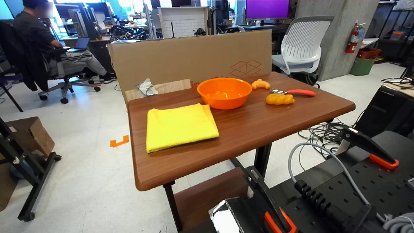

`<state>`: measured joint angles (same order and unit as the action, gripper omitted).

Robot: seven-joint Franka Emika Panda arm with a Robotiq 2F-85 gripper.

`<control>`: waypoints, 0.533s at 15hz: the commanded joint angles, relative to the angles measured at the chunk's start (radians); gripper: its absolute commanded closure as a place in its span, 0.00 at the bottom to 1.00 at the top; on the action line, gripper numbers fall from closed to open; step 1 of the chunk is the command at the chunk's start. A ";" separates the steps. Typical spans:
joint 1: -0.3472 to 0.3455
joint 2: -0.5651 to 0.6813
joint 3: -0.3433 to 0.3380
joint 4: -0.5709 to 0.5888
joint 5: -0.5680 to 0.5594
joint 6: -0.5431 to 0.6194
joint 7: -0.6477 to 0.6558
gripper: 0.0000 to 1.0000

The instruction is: Pick up the orange object and put it in the bowl

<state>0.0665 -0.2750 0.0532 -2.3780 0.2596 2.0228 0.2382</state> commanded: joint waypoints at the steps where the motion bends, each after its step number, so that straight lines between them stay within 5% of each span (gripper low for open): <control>1: -0.018 0.023 0.017 -0.011 -0.073 0.086 -0.011 0.00; 8: -0.047 0.103 0.008 -0.002 -0.361 0.125 -0.077 0.00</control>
<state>0.0423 -0.2089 0.0567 -2.3903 0.0128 2.1191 0.2094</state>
